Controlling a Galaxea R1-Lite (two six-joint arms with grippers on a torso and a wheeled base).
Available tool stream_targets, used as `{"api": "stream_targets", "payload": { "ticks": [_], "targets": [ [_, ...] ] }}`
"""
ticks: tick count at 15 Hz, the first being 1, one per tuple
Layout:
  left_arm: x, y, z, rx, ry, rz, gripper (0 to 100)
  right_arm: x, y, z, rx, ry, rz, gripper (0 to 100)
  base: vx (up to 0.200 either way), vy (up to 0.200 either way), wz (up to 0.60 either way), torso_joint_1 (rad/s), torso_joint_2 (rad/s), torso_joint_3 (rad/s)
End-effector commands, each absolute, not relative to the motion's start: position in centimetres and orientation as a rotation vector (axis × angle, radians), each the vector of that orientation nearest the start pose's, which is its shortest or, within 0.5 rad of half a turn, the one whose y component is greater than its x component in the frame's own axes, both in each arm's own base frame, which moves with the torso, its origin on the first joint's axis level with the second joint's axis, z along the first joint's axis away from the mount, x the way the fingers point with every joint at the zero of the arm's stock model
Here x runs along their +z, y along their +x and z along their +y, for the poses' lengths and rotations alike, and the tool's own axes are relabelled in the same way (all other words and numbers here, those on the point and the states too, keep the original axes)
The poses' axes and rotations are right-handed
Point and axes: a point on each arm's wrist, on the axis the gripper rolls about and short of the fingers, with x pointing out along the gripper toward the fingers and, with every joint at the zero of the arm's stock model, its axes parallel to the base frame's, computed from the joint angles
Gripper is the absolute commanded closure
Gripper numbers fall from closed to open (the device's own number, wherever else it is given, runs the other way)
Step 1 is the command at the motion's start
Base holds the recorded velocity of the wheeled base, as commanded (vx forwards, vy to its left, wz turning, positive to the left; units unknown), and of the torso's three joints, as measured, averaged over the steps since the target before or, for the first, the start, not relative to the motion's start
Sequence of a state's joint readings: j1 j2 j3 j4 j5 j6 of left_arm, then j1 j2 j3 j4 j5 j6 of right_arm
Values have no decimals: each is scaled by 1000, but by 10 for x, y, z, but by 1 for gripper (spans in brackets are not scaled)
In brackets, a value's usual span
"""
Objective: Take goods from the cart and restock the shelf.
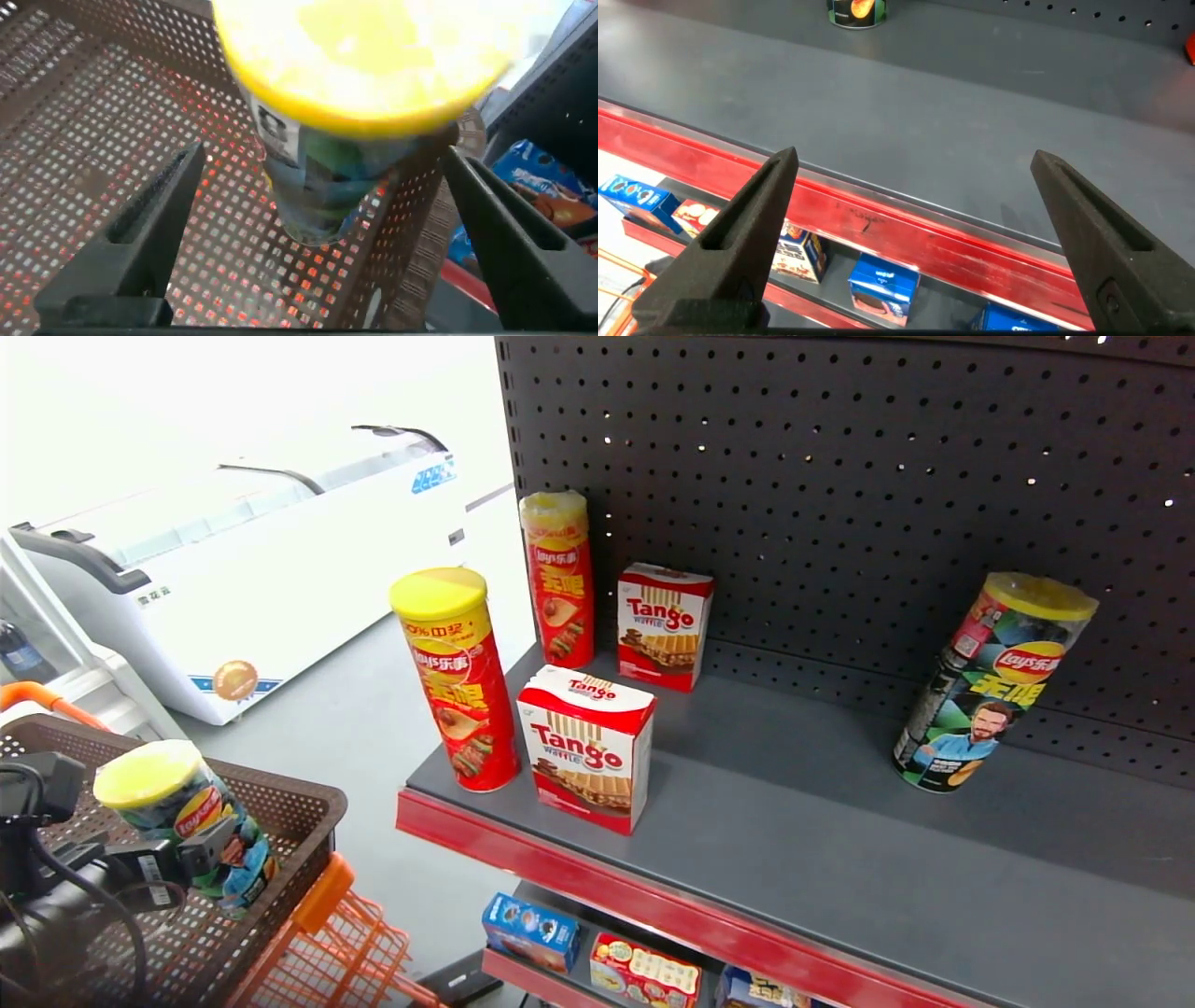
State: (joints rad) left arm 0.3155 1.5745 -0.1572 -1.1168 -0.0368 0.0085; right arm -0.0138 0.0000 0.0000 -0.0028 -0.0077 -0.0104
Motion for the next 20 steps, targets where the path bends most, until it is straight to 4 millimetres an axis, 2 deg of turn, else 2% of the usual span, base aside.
{"api": "stream_targets", "payload": {
  "ticks": [1,4,7,13,14,19,20],
  "targets": [
    [91,207,66,270,-58,377,0,76,-23,0,-21,-11,-1,0,0,0,0,0,0,0],
    [85,220,70,269,-60,389,0,76,-23,0,-21,-11,-1,0,0,0,0,0,0,0],
    [91,237,75,267,-53,348,0,76,-23,0,-21,-11,-1,0,0,0,0,0,0,0],
    [94,252,78,260,-53,316,0,76,-23,0,-21,-11,-1,0,0,0,0,0,0,0],
    [96,255,78,258,-50,310,100,76,-23,0,-21,-11,-1,0,0,0,0,0,0,0],
    [95,252,71,233,-39,330,100,76,-23,0,-21,-11,-1,0,0,0,0,0,0,0],
    [103,250,70,232,-20,301,100,76,-23,0,-21,-11,-1,0,0,0,0,0,0,0]
  ]
}}
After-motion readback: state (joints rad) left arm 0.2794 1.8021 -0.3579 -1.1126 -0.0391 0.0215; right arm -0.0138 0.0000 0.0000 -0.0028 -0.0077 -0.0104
